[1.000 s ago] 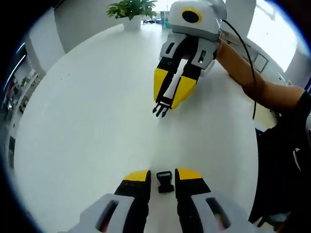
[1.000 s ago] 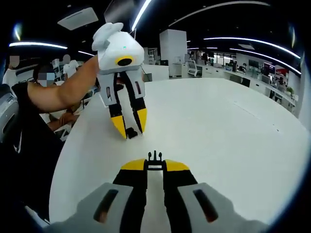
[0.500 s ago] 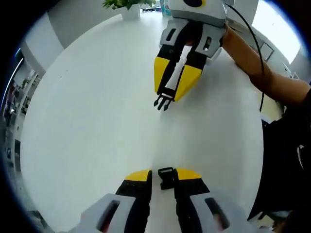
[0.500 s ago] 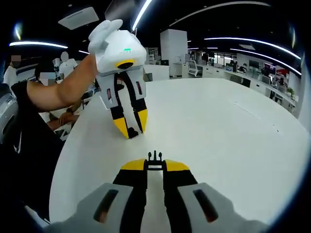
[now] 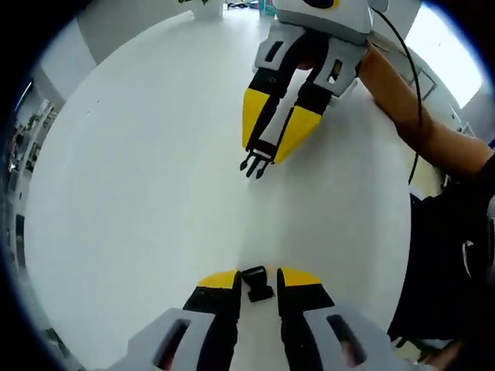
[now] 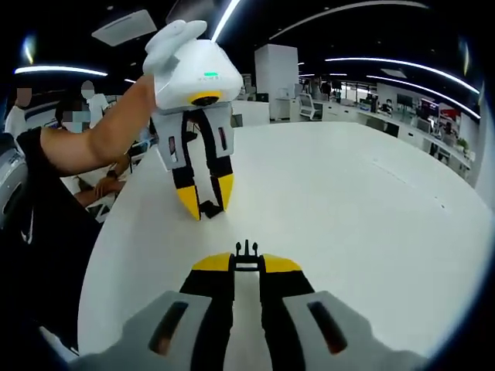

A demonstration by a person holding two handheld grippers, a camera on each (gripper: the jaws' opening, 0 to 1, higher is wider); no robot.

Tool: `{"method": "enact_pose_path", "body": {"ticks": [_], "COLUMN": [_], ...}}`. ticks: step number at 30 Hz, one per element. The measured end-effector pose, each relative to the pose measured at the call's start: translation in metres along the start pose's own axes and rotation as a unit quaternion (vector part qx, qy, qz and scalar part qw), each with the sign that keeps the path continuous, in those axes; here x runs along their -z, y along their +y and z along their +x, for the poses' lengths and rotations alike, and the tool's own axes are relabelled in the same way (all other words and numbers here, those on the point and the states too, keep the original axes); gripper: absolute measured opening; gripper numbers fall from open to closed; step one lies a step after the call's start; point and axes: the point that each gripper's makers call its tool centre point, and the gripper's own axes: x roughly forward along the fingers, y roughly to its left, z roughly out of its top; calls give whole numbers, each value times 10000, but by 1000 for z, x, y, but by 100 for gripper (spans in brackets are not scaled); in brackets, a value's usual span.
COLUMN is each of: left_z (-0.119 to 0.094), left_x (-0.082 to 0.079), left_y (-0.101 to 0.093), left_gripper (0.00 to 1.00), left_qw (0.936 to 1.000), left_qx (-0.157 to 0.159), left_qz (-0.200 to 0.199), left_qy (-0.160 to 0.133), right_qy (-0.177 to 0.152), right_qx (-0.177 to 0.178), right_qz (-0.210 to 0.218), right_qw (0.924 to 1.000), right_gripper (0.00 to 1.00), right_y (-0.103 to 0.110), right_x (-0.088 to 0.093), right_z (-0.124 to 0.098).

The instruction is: Snap the two parts of the plastic buckle together until the buckle closes and remains connected.

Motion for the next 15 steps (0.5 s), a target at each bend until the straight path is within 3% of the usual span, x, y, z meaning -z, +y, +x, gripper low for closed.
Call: {"method": "enact_pose_path", "body": {"ticks": [6,11,15], "left_z": [-3,2,-4], "left_x": [-6,-1,-2], "left_y": [2,3,3], "left_gripper": [12,12,12], "left_qw": [9999,9999,9998], "left_qx": [12,-75,-168], "left_qz": [-145,-55,76], "left_qy": [-16,118,48], "right_qy": [-8,-18,-6], "right_qx": [3,0,-1], "right_qz": [-12,-18,-17], "right_qw": [10000,10000,10000], "right_gripper": [10,10,10], "right_y": [2,3,3], "right_x": [0,0,0], "right_z": [-1,-1,-1]}}
